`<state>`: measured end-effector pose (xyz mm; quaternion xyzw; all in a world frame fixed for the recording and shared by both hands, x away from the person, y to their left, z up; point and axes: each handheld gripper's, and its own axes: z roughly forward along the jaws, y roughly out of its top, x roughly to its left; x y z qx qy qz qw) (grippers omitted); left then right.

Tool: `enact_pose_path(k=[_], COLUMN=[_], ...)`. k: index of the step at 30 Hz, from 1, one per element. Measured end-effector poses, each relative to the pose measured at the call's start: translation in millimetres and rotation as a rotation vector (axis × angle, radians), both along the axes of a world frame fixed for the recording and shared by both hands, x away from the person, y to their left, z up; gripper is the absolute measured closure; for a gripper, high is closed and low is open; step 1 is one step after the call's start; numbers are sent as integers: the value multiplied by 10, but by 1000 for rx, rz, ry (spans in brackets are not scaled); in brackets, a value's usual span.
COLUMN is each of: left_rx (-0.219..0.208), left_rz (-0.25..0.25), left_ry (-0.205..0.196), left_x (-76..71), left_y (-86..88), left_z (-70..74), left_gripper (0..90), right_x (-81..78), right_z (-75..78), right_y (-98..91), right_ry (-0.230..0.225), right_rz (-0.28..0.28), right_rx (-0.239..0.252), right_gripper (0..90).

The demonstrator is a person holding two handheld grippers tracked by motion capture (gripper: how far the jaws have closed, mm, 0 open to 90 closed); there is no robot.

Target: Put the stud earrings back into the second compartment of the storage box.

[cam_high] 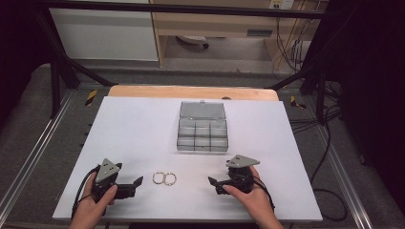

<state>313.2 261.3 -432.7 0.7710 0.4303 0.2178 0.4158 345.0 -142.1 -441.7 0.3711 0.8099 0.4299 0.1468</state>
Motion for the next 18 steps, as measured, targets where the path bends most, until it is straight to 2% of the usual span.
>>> enact_pose_path(k=[4,5,6,10,16,18], left_rx=[0,0,2,6,2,6], left_rz=[-1,-1,-2,-9,2,0], left_ry=[-6,-6,-7,-4,-6,-6], left_x=[-7,-7,-11,-2,-6,-6], left_y=[-9,-9,-13,-9,-1,2], left_z=[7,7,9,3,8,12], left_gripper=[71,71,71,71,72,71], right_x=[-33,-33,-46,-65,-13,9], right_z=[8,8,-7,-35,-69,-75], right_y=[254,254,391,642,934,1004], right_ry=[2,2,11,19,41,44], right_rz=[29,29,64,139,182,193], right_rx=[15,15,15,-15,-15,0], right_gripper=[122,122,159,234,416,480])
